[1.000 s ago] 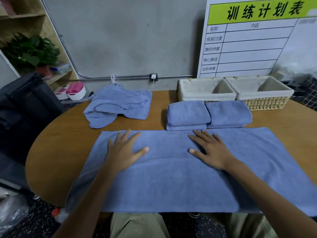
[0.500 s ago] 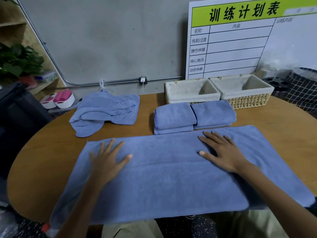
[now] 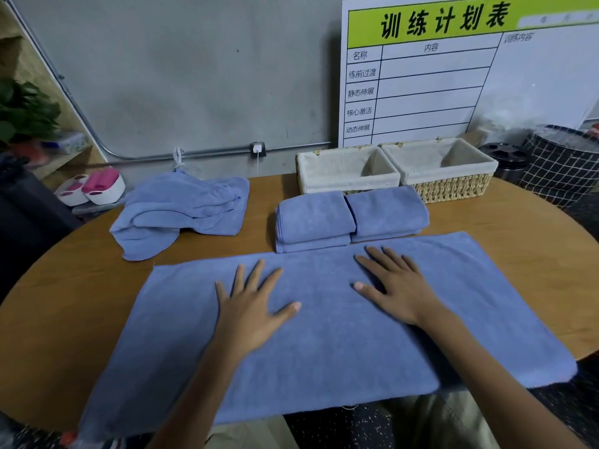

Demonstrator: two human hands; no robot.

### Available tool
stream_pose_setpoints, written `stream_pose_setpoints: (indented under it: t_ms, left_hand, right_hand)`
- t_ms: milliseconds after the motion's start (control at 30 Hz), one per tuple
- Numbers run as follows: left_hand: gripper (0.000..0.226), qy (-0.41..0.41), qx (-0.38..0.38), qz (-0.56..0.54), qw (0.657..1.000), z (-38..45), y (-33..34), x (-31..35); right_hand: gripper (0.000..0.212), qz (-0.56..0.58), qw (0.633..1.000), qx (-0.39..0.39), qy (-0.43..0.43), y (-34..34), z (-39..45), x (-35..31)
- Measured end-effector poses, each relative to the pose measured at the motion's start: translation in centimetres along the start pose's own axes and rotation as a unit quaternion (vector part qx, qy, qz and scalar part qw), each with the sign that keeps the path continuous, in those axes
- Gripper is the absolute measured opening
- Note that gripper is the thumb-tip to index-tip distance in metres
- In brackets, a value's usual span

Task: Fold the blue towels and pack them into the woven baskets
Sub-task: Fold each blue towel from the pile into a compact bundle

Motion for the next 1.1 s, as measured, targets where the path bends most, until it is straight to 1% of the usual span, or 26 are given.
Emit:
stream_pose_setpoints:
  t_ms: [67,200,333,433,533,600,667,700,767,833,867,933,1033,1100]
  left_hand:
    - [0.110,-0.006,0.004,0.008,1.000,0.1,-0.2,-1.2]
    - [0.103,-0.055,-0.005,0.024,0.998,0.2,-0.5,-3.4]
    - [0.095,-0.068,-0.018,0.015,0.997,0.0,-0.6,-3.5]
    - [0.096,-0.067,-0.019,0.000,0.998,0.0,-0.4,-3.5]
    - [0.097,-0.063,-0.026,-0.003,0.998,0.1,-0.4,-3.5]
    - [0.088,-0.066,-0.029,-0.007,0.997,0.2,-0.5,-3.5]
    - [0.075,-0.068,-0.004,-0.008,0.998,0.4,-0.8,-3.5]
    - [0.069,-0.067,0.031,-0.015,0.997,0.6,-1.5,-3.6]
    - [0.067,-0.057,0.125,-0.073,0.988,1.3,-3.6,-3.8]
    - [0.059,-0.030,0.188,-0.107,0.976,2.9,-5.0,-3.9]
    - [0.052,-0.019,0.195,-0.106,0.975,4.0,-5.3,-3.9]
    - [0.036,-0.006,0.176,-0.097,0.979,6.2,-5.1,-3.4]
    - [0.018,0.035,0.137,-0.077,0.987,8.3,-3.8,-2.1]
    - [0.007,0.057,0.129,-0.100,0.985,8.7,-3.7,-1.8]
  right_hand:
    - [0.097,0.001,1.000,-0.002,0.006,-0.4,0.3,1.2]
    - [0.087,-0.005,1.000,-0.014,-0.002,-0.2,0.3,1.3]
    - [0.091,-0.001,1.000,-0.016,0.012,-0.7,-0.1,2.0]
    - [0.097,-0.005,0.999,-0.013,0.043,-1.2,-1.0,4.8]
    - [0.095,-0.006,0.996,-0.017,0.082,-2.0,-2.2,8.7]
    - [0.092,-0.009,0.995,-0.017,0.101,-2.5,-2.7,10.6]
    - [0.086,-0.030,0.994,0.002,0.108,-3.1,-2.8,11.6]
    - [0.082,-0.040,0.993,0.027,0.107,-3.7,-2.7,11.6]
    - [0.067,-0.040,0.990,0.101,0.089,-5.1,-2.1,10.6]
    - [0.052,-0.035,0.982,0.179,0.044,-6.3,-1.0,8.5]
    - [0.048,-0.039,0.979,0.198,0.022,-6.5,-0.3,7.1]
    - [0.043,-0.040,0.979,0.201,-0.017,-6.3,1.4,4.4]
    - [0.026,-0.013,0.984,0.171,-0.042,-5.4,3.8,1.9]
    - [0.021,0.000,0.988,0.151,-0.043,-4.6,4.9,1.4]
Point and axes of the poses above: each hand's wrist, its own z-axis towards the middle knuckle, its own y-axis out of the palm, x = y × z, the point moved 9 cm from there along z, towards the middle knuckle, and after that the axes turned 3 degrees about -x, right-handed, at the moved point
